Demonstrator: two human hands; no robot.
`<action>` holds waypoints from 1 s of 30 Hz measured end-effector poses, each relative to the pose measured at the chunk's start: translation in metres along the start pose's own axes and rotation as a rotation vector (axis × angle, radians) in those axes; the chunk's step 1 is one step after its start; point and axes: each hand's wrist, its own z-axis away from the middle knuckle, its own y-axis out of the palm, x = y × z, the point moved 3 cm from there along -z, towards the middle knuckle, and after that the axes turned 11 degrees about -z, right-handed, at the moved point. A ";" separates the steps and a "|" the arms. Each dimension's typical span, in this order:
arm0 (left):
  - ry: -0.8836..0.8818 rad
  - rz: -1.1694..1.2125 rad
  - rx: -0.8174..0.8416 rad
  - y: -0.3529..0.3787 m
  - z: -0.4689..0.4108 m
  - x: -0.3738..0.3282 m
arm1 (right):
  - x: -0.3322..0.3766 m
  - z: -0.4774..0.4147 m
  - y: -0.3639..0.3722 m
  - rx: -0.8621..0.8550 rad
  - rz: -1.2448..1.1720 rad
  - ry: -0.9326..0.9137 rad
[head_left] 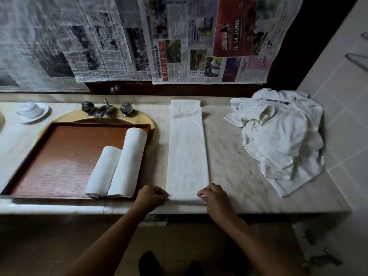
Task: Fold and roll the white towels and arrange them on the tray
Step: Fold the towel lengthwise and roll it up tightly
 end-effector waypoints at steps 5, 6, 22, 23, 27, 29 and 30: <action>0.080 -0.184 -0.081 0.006 -0.003 -0.006 | 0.014 0.017 0.015 -0.061 0.144 -0.145; 0.123 -0.263 -0.127 0.008 0.000 -0.008 | 0.015 0.018 0.016 -0.068 0.160 -0.147; 0.672 -1.016 -0.281 0.077 0.032 0.008 | 0.010 0.019 0.019 -0.039 0.307 -0.255; 0.687 -1.004 -0.257 0.075 0.031 0.010 | 0.007 0.019 0.019 -0.036 0.329 -0.260; 0.710 -0.947 -0.144 0.065 0.015 0.019 | 0.000 0.014 0.021 -0.012 0.369 -0.292; 0.752 -0.886 -0.094 0.058 0.009 0.016 | -0.003 0.011 0.018 -0.011 0.350 -0.317; 0.762 -0.864 -0.062 0.053 0.008 0.011 | -0.004 0.010 0.017 -0.012 0.340 -0.327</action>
